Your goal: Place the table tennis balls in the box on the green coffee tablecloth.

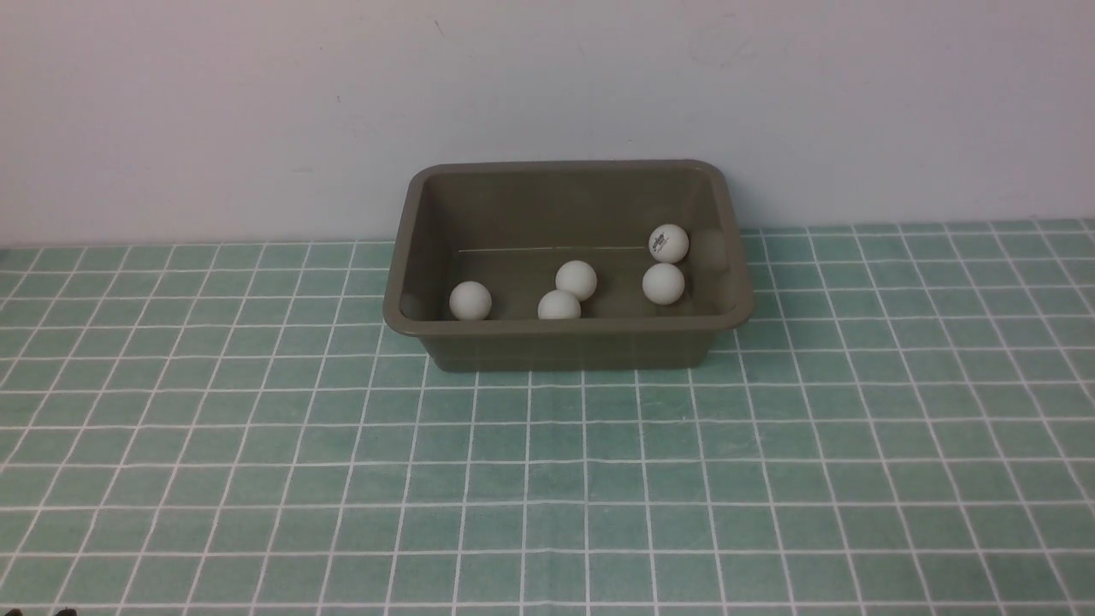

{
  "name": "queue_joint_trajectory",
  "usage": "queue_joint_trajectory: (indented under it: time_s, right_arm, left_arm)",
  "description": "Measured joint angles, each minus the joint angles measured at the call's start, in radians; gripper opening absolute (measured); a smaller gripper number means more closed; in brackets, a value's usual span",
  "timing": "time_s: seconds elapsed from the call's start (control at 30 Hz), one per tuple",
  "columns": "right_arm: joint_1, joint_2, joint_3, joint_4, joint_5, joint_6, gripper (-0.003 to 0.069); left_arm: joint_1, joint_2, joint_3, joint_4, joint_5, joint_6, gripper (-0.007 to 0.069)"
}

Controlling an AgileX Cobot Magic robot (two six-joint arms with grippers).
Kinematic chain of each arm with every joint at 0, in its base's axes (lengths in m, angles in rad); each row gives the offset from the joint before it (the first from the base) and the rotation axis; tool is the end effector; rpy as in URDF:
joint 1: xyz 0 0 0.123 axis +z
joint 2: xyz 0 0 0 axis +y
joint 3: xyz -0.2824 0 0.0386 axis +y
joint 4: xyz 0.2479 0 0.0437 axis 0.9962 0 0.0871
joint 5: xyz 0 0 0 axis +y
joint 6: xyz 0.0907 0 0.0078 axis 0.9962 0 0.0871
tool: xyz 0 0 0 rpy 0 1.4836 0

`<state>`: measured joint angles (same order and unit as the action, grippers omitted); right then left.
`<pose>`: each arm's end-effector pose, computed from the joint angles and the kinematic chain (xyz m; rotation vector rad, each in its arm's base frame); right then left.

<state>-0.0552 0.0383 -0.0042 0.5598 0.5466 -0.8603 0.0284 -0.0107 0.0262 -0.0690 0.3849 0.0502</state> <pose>0.0496 0.0225 0.1716 -0.4842 1.9161 0.0031 0.0524 -0.0009 0.1703 -0.0220 1.8830 -0.0143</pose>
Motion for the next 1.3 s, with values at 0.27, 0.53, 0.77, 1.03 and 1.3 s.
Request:
queue_joint_trajectory:
  time_s: [0.27,0.53,0.77,1.03,1.3]
  right_arm:
    - [0.0,0.0,0.0,-0.006,0.0,0.0,0.0388]
    - [0.0,-0.049,0.0,-0.217,-0.029,0.334,0.0388]
    - [0.0,-0.051,0.0,-0.356,-0.062,0.639,0.0388]
    - [0.0,-0.051,0.0,-0.401,-0.064,0.652,0.0388]
    - [0.0,-0.051,0.0,-0.438,-0.064,0.652,0.0388]
  left_arm:
    - [0.0,0.0,0.0,-0.001,0.0,0.0,0.0205]
    - [0.0,0.0,0.0,-0.002,0.0,0.0,0.0205]
    - [0.0,0.0,0.0,-0.003,0.0,0.0,0.0205]
    - [0.0,0.0,0.0,-0.003,0.0,0.0,0.0205]
    - [0.0,0.0,0.0,-0.003,0.0,0.0,0.0205]
